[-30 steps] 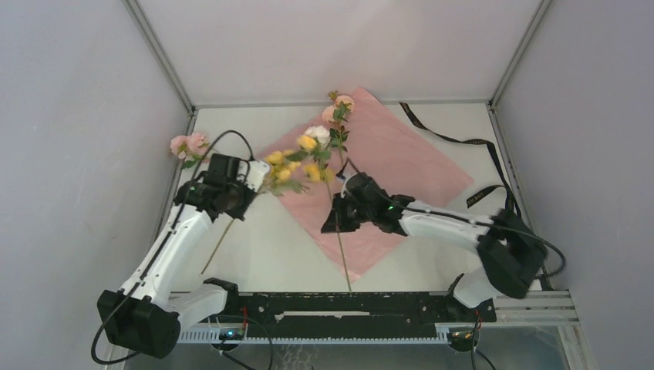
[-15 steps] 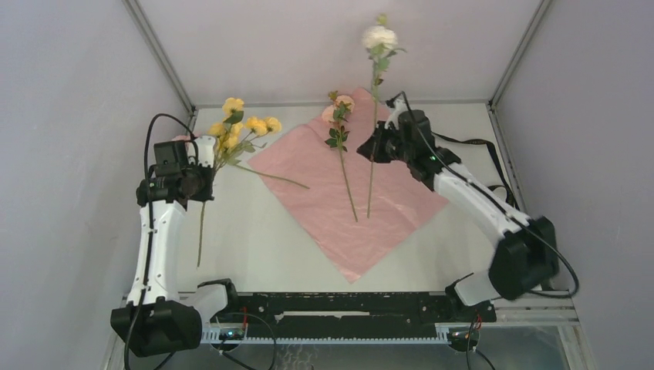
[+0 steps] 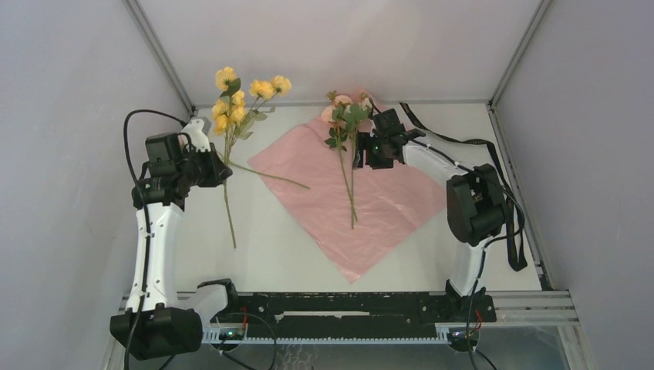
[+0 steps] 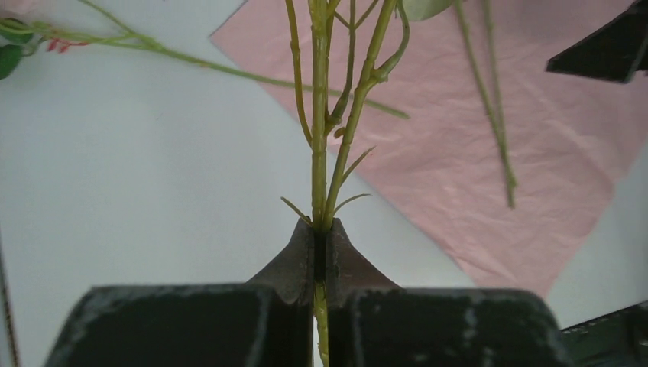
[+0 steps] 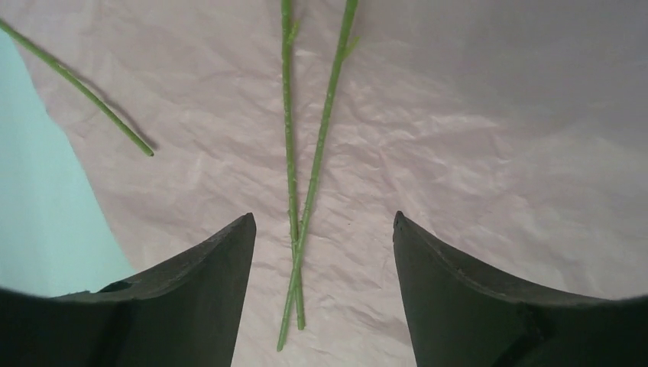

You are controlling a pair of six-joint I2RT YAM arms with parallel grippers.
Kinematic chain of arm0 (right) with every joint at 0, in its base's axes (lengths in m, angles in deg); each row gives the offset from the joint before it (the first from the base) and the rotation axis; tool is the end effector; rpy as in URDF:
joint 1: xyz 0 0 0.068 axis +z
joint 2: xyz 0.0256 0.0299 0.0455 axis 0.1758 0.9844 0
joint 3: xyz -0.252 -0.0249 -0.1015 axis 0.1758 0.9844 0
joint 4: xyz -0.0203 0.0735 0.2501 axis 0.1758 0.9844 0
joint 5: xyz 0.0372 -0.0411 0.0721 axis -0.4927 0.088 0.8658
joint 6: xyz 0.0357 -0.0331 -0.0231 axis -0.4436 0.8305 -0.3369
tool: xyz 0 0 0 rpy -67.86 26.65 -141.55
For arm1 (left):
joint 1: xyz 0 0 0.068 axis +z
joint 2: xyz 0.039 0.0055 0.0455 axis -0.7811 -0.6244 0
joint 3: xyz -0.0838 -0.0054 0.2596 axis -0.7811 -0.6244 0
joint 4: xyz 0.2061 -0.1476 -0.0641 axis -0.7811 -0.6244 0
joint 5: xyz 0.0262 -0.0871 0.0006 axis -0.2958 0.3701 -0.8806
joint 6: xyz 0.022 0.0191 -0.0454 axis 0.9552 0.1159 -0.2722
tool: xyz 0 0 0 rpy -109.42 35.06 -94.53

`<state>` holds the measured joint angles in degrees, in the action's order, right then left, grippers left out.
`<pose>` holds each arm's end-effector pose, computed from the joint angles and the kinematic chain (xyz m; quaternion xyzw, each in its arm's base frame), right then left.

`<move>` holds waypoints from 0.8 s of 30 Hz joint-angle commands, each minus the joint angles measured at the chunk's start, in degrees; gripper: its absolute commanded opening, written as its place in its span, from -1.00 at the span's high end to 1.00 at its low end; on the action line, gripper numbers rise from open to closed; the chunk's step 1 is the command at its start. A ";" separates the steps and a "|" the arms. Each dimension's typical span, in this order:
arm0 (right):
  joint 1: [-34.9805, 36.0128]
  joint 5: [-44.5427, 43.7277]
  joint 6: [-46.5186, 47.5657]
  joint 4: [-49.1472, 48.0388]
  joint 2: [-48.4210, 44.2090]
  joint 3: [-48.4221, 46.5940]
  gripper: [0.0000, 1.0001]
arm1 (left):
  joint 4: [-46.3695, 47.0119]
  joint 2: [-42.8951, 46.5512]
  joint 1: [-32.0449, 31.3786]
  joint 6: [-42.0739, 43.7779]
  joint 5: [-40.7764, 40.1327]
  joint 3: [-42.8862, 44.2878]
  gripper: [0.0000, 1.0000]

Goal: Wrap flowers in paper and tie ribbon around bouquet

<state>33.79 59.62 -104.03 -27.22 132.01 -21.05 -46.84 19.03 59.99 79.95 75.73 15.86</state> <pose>0.3793 0.1742 0.2160 -0.0681 0.9432 0.2054 0.2520 0.2082 0.0188 0.3609 0.0308 0.8950 -0.1216 0.4281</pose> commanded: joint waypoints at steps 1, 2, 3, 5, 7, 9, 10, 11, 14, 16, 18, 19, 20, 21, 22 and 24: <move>3.08 -8.31 6.40 4.72 -8.17 -5.19 -0.52 | 9.34 1.40 -1.27 -10.04 10.29 3.11 1.00; 4.67 -8.54 6.74 4.45 -11.13 -4.42 -0.54 | 11.74 1.81 -1.89 -12.84 11.64 2.44 1.00; 6.28 -6.95 6.84 3.57 -13.51 -3.62 -0.54 | 13.62 2.17 -2.61 -14.80 13.07 1.64 1.00; 10.29 -0.33 6.38 -0.44 -17.51 -1.54 -0.56 | 16.78 2.17 -4.05 -18.63 14.79 0.21 1.00; 15.66 9.35 5.49 -8.92 -19.98 0.86 -0.57 | 18.68 0.81 -5.58 -22.62 16.02 -0.66 1.00; 21.10 15.47 3.53 -17.55 -20.26 2.42 -0.58 | 21.28 -0.30 -6.99 -25.77 16.60 -1.65 1.00; 23.63 16.43 1.73 -20.98 -19.57 2.50 -0.59 | 22.63 -0.78 -7.57 -27.12 16.61 -2.34 1.00; 25.57 16.74 -0.08 -24.70 -18.41 2.54 -0.59 | 24.30 -1.17 -8.02 -28.67 16.61 -2.88 1.00; 28.75 12.81 -5.08 -32.79 -14.59 2.23 -0.57 | 28.73 -1.93 -8.10 -33.20 17.39 -4.21 1.00; 29.47 6.61 -7.79 -32.64 -12.39 1.26 -0.53 | 31.81 -1.54 -9.53 -35.92 18.23 -5.39 1.00; 29.71 1.03 -8.33 -32.01 -10.63 0.72 -0.51 | 33.76 -0.94 -9.91 -37.73 18.75 -6.29 1.00; 29.73 0.12 -8.53 -32.36 -10.00 0.75 -0.50 | 33.93 -0.89 -9.88 -38.13 18.95 -6.58 1.00; 29.79 0.33 -8.54 -33.11 -9.35 0.70 -0.48 | 33.82 -0.94 -9.93 -38.22 19.01 -6.91 1.00; 29.86 0.98 -8.54 -34.18 -8.58 0.65 -0.46 | 33.87 -0.96 -9.94 -38.39 18.95 -7.38 1.00; 29.84 1.46 -8.83 -34.70 -7.57 0.32 -0.42 | 34.31 -1.03 -9.92 -38.73 19.04 -8.01 1.00; 29.51 2.77 -9.65 -31.81 -5.08 -2.35 -0.10 | 35.74 -1.45 -10.03 -39.78 19.14 -9.36 1.00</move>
<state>63.71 63.79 -110.72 -55.96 125.15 -19.87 -17.60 16.80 50.33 44.32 92.70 8.93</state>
